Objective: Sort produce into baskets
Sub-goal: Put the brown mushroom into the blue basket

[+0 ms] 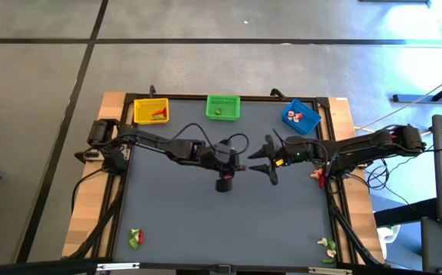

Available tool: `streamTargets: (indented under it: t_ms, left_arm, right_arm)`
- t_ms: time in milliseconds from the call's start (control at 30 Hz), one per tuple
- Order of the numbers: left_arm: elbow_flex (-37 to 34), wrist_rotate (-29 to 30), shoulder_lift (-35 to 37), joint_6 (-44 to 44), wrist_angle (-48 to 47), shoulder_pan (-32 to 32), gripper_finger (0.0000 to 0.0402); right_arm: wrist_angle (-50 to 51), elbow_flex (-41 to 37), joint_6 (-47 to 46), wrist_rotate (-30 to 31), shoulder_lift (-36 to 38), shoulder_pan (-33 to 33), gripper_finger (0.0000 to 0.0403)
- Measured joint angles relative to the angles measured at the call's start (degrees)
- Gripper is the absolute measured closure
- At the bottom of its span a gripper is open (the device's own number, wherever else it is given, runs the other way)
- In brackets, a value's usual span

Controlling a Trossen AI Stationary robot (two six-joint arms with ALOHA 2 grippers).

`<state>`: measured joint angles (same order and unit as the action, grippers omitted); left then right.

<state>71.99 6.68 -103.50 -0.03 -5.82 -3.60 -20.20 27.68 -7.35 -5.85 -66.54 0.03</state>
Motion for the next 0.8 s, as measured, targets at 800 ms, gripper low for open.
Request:
streamTargets:
  t_ms: [800]
  left_arm:
    - [-0.04, 2.33, -0.04, -1.66, 2.59, 0.52, 0.0359]
  right_arm:
    - [-5.34, 0.0, -1.01, -6.22, -3.59, -0.04, 0.0206]
